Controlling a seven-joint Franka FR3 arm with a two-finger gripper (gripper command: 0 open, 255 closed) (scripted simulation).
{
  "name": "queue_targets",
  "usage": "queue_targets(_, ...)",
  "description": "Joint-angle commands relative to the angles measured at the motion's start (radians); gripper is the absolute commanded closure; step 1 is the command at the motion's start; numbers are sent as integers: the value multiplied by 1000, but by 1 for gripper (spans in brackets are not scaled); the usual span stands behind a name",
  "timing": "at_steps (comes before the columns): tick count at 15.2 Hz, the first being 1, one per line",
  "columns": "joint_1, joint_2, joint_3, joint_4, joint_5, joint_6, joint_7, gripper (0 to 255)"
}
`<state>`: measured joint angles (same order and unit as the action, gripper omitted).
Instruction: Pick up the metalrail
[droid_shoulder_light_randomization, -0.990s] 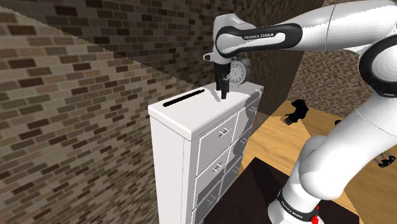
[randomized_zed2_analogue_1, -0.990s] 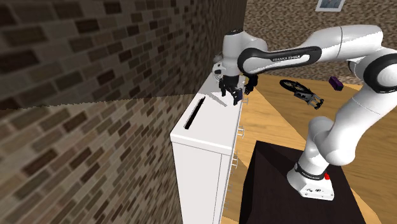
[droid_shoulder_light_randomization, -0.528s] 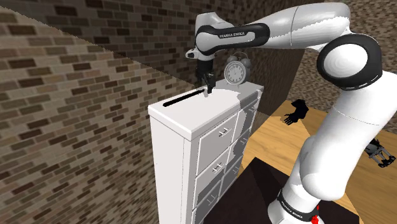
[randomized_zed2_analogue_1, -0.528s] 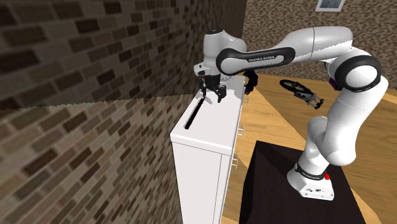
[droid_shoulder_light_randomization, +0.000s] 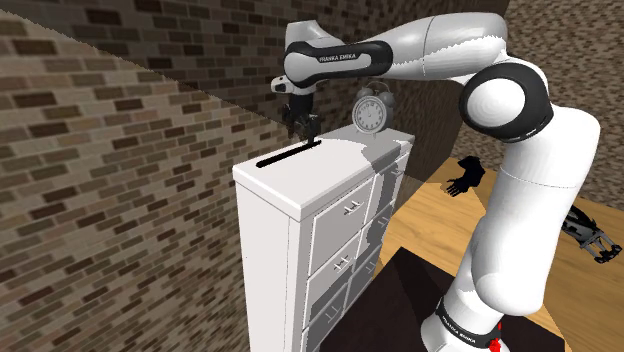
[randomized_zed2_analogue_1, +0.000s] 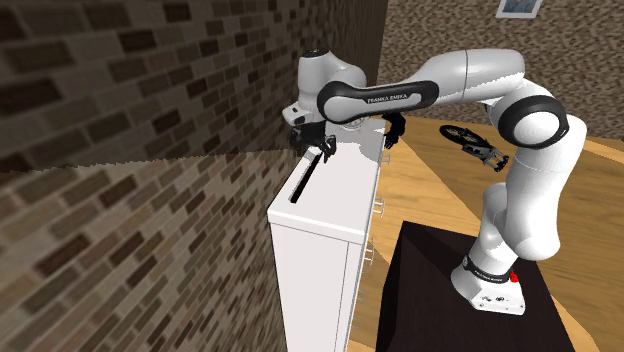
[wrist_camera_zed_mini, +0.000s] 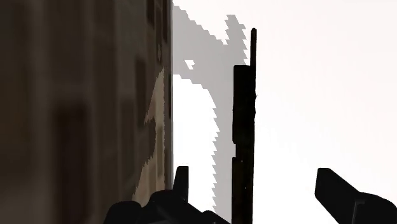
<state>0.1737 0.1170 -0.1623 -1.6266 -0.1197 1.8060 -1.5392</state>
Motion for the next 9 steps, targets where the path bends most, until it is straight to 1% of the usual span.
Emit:
queue_targets(1,1,10,2,-27,0,31,-2,0)
queue_targets(4,1,11,1,-66,-1,70,2,0)
queue_targets(6,1,12,1,-74,-1,78,3,0)
queue_targets(7,-1,6,0,-87,-1,86,1,255)
queue_targets(9,-7,9,-5,-78,0,81,-11,255)
